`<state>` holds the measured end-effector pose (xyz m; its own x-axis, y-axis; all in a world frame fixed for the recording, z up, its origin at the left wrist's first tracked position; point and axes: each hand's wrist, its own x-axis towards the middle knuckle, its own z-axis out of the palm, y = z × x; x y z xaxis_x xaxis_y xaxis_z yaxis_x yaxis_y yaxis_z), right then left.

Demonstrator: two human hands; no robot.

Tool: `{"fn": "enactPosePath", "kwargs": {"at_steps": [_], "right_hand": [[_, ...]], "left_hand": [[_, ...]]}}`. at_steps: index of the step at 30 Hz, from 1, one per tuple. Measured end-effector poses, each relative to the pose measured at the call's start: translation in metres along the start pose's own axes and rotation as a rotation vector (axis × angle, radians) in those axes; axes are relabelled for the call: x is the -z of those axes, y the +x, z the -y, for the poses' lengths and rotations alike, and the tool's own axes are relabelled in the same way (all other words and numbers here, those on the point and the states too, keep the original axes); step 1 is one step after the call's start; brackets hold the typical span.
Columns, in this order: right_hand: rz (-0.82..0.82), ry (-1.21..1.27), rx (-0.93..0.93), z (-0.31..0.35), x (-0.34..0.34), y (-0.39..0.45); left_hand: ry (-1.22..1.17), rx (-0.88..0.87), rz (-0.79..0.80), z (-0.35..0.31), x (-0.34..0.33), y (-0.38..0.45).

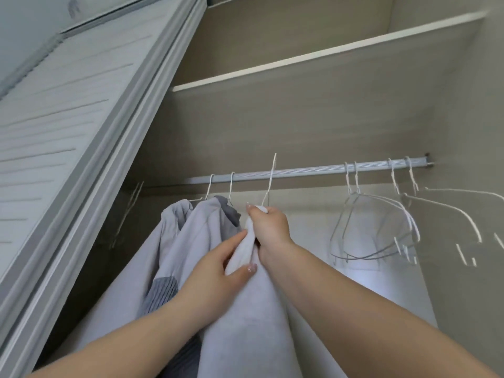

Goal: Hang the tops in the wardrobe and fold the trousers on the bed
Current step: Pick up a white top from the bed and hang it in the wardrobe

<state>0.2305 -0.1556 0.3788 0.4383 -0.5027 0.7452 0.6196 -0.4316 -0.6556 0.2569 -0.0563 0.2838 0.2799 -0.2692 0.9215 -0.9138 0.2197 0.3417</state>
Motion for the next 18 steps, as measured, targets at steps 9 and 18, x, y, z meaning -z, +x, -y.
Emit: {"fn": "enactPosePath", "kwargs": {"at_steps": [9,18], "right_hand": [[-0.028,-0.068,0.022,0.011,-0.033,0.1],[0.079,-0.048,-0.044,-0.046,-0.07,0.121]], "left_hand": [[0.216,0.004,-0.005,0.029,0.008,0.063],[0.312,0.085,0.018,0.067,0.018,0.06]]}}
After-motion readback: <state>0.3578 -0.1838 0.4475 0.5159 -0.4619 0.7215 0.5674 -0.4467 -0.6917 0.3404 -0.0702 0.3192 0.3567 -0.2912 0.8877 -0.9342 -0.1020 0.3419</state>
